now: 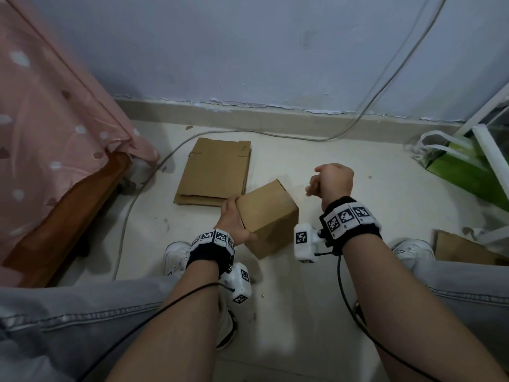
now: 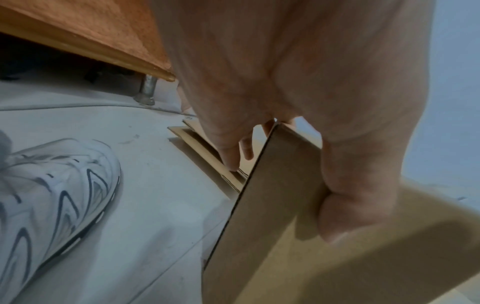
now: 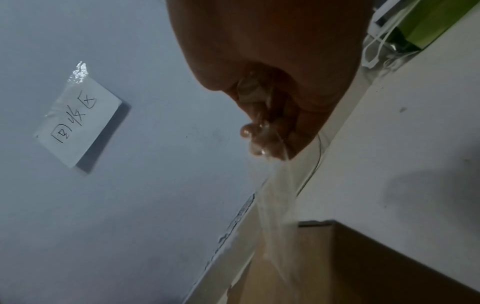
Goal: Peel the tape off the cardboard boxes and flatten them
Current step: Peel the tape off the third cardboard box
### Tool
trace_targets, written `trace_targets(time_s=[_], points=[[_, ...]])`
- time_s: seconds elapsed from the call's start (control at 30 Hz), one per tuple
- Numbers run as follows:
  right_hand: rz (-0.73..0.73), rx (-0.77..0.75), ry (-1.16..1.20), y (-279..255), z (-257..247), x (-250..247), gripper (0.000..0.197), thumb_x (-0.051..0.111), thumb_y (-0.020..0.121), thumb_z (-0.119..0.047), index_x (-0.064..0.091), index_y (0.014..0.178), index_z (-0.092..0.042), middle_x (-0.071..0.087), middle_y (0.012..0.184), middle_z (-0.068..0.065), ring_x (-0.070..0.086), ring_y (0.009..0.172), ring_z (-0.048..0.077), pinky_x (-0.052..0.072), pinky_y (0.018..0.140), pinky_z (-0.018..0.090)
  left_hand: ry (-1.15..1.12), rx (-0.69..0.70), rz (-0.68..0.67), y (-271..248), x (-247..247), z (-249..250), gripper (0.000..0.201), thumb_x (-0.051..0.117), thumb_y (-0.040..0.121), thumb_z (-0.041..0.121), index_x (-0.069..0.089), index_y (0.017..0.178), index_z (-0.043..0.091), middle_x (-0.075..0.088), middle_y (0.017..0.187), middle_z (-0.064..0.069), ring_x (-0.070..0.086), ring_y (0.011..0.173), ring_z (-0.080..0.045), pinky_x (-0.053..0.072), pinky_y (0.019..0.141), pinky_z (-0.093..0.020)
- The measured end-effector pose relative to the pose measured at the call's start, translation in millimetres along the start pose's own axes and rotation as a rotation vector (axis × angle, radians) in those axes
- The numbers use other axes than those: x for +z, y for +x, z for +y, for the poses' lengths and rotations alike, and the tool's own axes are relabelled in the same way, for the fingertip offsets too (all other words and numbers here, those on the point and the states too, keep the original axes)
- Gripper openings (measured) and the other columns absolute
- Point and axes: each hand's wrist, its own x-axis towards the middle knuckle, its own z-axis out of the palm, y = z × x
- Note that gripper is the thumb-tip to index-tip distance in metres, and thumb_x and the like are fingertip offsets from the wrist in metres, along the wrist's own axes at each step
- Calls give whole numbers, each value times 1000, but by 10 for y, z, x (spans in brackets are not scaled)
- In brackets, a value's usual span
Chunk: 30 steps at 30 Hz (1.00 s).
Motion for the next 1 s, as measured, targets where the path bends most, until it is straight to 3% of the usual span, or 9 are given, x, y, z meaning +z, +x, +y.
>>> trace_targets(time_s=[0.1,0.3,0.43,0.53,0.6,0.7,0.77,0.9,1.0], points=[[9,81,-13,67,-8,-23,22,39,78,8,59,79,-1,50,57,14,41,40,22,39,45,27,6,-2,-16,-11,10,2,115,88,61,11,12,148,16,19,145,-9,32,132,-28,34,104,-32],[-252,193,14,31,-4,116,25,33,83,6,44,63,-4,30,47,2,23,42,13,20,46,19,-9,-31,-30,-21,-28,-25,118,89,58,9,14,148,19,18,144,-8,31,132,-28,34,107,-36],[-587,68,-417,-39,-169,109,29,32,89,10,59,88,1,38,60,6,29,55,19,25,54,25,-13,-88,-14,-21,-84,-71,119,90,58,9,12,148,16,19,145,-8,31,133,-30,34,108,-39],[-966,-54,-669,-18,-234,-66,35,48,87,-3,70,109,-19,51,69,7,41,66,20,31,65,34,24,-101,-28,-47,-85,-64,124,91,57,10,9,150,16,17,147,-9,30,135,-30,34,110,-40],[-1103,-99,-772,-64,-320,-144,33,55,90,-8,69,115,-25,51,71,3,43,70,21,32,69,34,26,-103,-27,-41,-87,-70,124,90,57,9,8,150,15,16,147,-9,30,135,-30,34,109,-40],[-1069,-245,-1022,-117,-429,-134,38,70,89,-27,61,126,-32,61,83,-1,55,79,15,39,72,24,-4,-144,3,-33,-112,-75,123,90,58,12,8,149,14,15,147,-9,30,135,-31,34,110,-41],[-1070,-233,-1023,-101,-411,-127,50,72,87,-30,54,133,-42,62,97,1,57,82,15,43,75,25,3,-157,7,-32,-127,-82,124,91,58,14,7,149,15,15,147,-8,30,135,-31,33,110,-43],[-1062,-274,-915,-186,-389,-65,25,51,96,-51,58,119,-58,59,111,-7,49,76,28,43,71,31,4,-141,1,-33,-99,-36,123,91,57,13,8,148,16,15,146,-7,30,135,-31,35,108,-41],[-1095,-190,-894,-259,-297,24,39,36,94,-66,64,112,-46,57,127,-6,52,115,19,43,95,38,26,-125,-7,-29,-48,-4,123,91,58,13,8,148,16,14,145,-8,30,134,-31,35,107,-39]])
